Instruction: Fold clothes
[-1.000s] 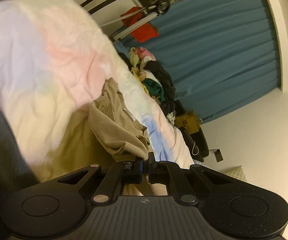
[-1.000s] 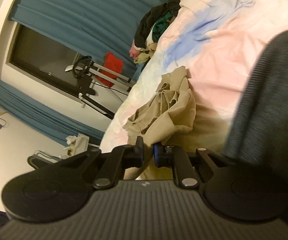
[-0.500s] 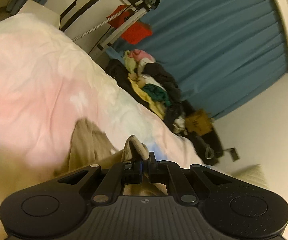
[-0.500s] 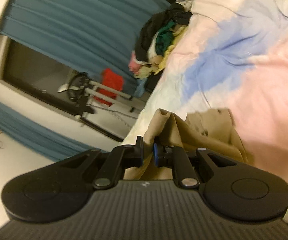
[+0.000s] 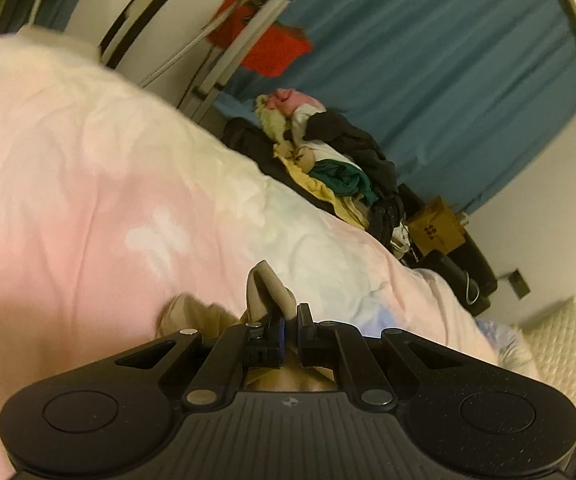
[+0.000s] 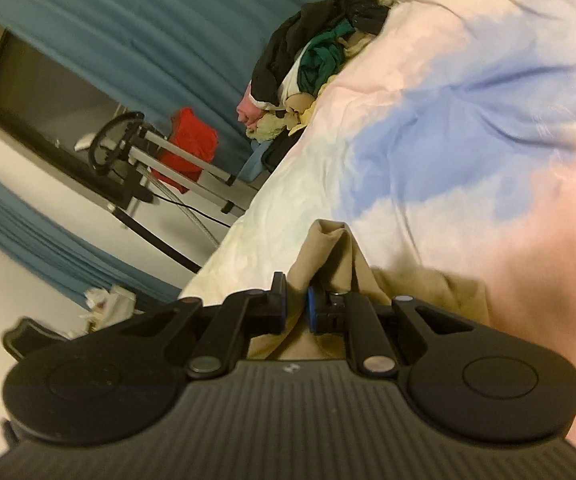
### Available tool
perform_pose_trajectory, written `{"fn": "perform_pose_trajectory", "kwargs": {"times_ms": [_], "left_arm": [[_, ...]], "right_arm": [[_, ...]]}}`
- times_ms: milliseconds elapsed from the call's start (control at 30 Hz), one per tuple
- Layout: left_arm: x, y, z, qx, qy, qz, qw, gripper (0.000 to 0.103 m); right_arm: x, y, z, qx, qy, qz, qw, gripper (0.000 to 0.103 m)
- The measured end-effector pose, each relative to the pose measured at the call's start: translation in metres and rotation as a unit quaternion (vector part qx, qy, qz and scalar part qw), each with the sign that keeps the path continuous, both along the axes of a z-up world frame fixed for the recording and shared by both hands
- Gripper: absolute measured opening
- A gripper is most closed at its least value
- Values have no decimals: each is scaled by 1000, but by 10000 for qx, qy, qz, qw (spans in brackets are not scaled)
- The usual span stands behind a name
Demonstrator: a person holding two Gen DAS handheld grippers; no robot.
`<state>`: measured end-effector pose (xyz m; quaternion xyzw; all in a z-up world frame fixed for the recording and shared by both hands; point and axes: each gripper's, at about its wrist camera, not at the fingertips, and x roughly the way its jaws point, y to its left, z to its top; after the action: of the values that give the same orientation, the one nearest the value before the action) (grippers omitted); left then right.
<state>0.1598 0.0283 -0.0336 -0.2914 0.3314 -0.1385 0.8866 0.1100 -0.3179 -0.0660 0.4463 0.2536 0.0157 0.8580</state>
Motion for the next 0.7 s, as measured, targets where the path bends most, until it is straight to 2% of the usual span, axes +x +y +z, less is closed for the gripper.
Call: {"fn": "perform_pose_trajectory", "kwargs": {"times_ms": [133, 200, 267, 300, 333, 367, 467, 533, 700], "left_arm": [[-2, -5, 4, 282, -235, -110, 9993, 10], [-2, -7, 6, 423, -353, -165, 9983, 19], [-3, -9, 7, 564, -470, -220, 9971, 64], [-3, -11, 8, 634, -529, -248, 9963, 72], [-4, -12, 9, 704, -588, -275, 9954, 82], [-4, -13, 10, 775, -647, -302, 9944, 88], [-23, -15, 20, 989, -770, -436, 9912, 101], [-33, -18, 20, 1143, -798, -571, 9886, 101], [-44, -33, 8, 1736, -588, -802, 9798, 101]], "right_arm": [[11, 1, -3, -252, 32, 98, 9996, 15], [15, 4, -4, -326, 89, 192, 9992, 16], [11, 11, 3, -563, 37, 318, 9979, 28], [7, 15, 9, -717, -61, 382, 9967, 53], [2, 20, 14, -872, -160, 446, 9951, 90], [-6, 24, 21, -1020, -346, 426, 9933, 97], [-29, 39, 35, -1477, -723, 539, 9849, 97], [-40, 46, 37, -1665, -786, 706, 9804, 97], [-38, 61, 26, -2071, -560, 1047, 9711, 93]]}}
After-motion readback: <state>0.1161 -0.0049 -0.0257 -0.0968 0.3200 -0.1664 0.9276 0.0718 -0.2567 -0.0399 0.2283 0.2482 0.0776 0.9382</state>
